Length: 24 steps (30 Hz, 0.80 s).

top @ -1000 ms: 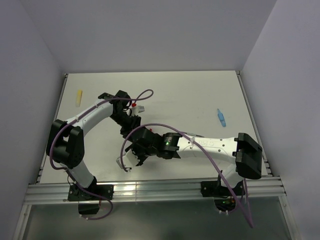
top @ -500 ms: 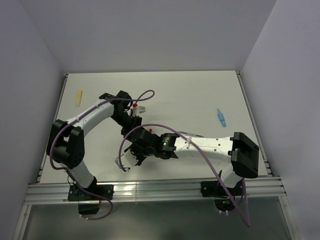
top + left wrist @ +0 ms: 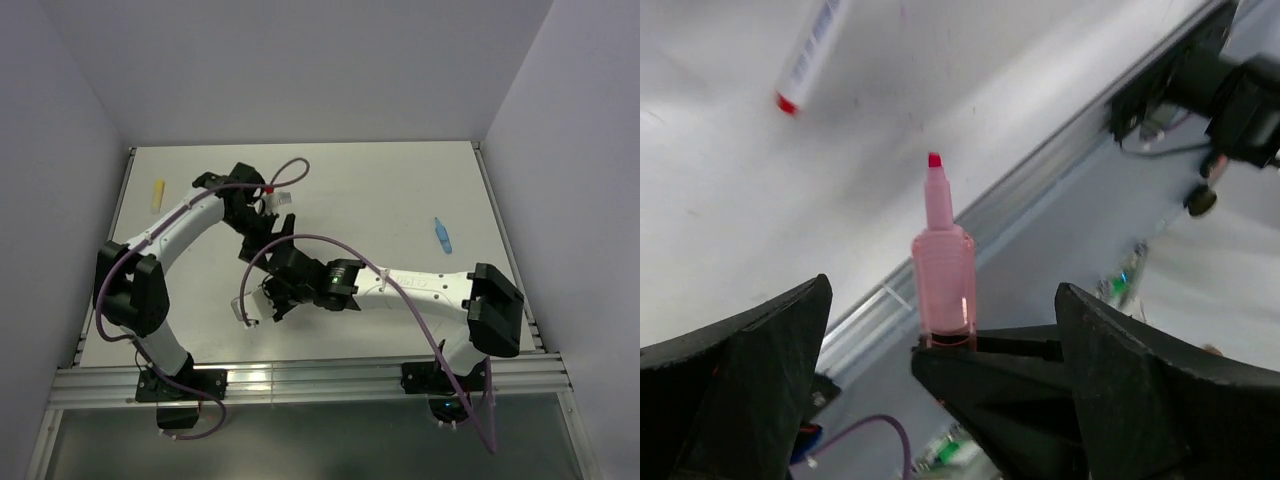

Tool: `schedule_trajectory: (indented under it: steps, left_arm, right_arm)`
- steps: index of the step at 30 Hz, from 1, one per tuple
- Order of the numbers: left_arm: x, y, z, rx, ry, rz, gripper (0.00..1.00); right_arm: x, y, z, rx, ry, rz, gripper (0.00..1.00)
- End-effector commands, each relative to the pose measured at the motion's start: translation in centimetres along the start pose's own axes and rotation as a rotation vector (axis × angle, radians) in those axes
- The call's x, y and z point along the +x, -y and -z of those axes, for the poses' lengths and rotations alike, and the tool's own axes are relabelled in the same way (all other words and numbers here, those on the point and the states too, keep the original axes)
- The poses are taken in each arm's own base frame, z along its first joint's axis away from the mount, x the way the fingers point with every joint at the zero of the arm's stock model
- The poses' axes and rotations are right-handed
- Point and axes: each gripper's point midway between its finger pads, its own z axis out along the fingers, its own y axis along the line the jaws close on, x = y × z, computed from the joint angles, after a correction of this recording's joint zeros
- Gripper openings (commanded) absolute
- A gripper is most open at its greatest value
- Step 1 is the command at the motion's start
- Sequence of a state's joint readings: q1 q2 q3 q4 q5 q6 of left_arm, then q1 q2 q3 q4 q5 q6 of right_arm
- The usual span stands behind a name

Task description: Insert the pens into the pen caps

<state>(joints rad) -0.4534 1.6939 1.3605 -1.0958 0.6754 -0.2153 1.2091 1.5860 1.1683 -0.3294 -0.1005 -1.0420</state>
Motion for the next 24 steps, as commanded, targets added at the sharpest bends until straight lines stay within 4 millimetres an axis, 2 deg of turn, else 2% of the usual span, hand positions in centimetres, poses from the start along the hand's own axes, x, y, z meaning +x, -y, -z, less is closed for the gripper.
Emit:
schedule_trajectory:
  steps: [1,3,4,5,6,7,8,9,10,11,12,13,14,15,16,17,19,21,22,24]
  left_arm:
    - [-6.5,1.8,6.5,-0.051,0.315,-0.152,0.99]
    - [-9.6,2.5,11.0,-0.065,0.499,-0.189,1.0]
    - [-12.1,3.4,15.9,-0.07,0.687,-0.254,0.99]
    - [-13.0,3.7,18.1,-0.072,0.765,-0.269,1.0]
    - [-13.5,4.1,20.1,-0.055,0.826,-0.293,1.0]
    - [-14.0,3.8,23.0,-0.056,0.904,-0.306,0.99]
    - [-14.0,3.5,23.9,-0.054,0.92,-0.333,1.0]
    - [-13.9,3.2,24.4,-0.045,0.925,-0.346,0.98]
    - [-13.3,2.5,24.4,-0.028,0.915,-0.347,0.93]
    - [-13.0,2.3,24.2,-0.018,0.911,-0.37,0.87]
    - [-12.2,1.5,23.0,-0.002,0.89,-0.347,0.75]
    - [-11.7,1.8,22.4,0.045,0.881,-0.366,0.7]
    - [-11.8,2.3,22.2,0.08,0.9,-0.396,0.67]
    - [-10.9,2.0,20.8,0.12,0.887,-0.383,0.63]
    - [-10.2,2.9,20.3,0.191,0.878,-0.403,0.61]
    - [-10.7,3.8,20.9,0.235,0.928,-0.425,0.58]
    - [-9.7,4.6,19.7,0.29,0.925,-0.44,0.54]
    - [-9.6,5.9,19.5,0.302,0.944,-0.482,0.5]
    - [-9.3,7.1,18.6,0.317,0.918,-0.51,0.5]
    - [-9.1,8.4,17.8,0.309,0.897,-0.532,0.5]
  right_arm:
    - [-2.6,4.7,4.2,0.134,0.136,-0.139,0.0]
    - [-2.4,6.7,6.6,0.175,0.169,-0.233,0.0]
    - [-3.1,7.0,8.0,0.175,0.217,-0.294,0.0]
    - [-3.1,7.7,9.0,0.184,0.239,-0.333,0.0]
    - [-2.6,9.4,10.7,0.219,0.265,-0.38,0.0]
    - [-3.1,9.8,11.9,0.212,0.317,-0.411,0.0]
    - [-3.3,10.4,13.6,0.224,0.354,-0.475,0.0]
    - [-2.6,12.0,15.5,0.266,0.378,-0.52,0.0]
    - [-3.7,11.9,17.1,0.232,0.456,-0.587,0.0]
    - [-3.8,12.4,18.2,0.232,0.492,-0.625,0.0]
    - [-2.9,13.6,20.0,0.263,0.518,-0.673,0.0]
    - [-3.6,13.5,21.5,0.237,0.583,-0.761,0.0]
    - [-4.8,13.8,22.9,0.204,0.675,-0.763,0.0]
    - [-4.9,13.8,23.6,0.18,0.716,-0.802,0.0]
    - [-4.9,14.7,25.3,0.19,0.78,-0.866,0.0]
    - [-5.7,14.3,26.1,0.132,0.833,-0.887,0.0]
    - [-5.3,14.5,26.7,0.089,0.883,-1.0,0.0]
    - [-5.6,14.9,27.2,0.073,0.936,-1.0,0.0]
    - [-5.5,15.1,27.3,0.061,0.948,-1.035,0.0]
    - [-5.4,15.5,27.8,0.074,0.967,-1.032,0.0]
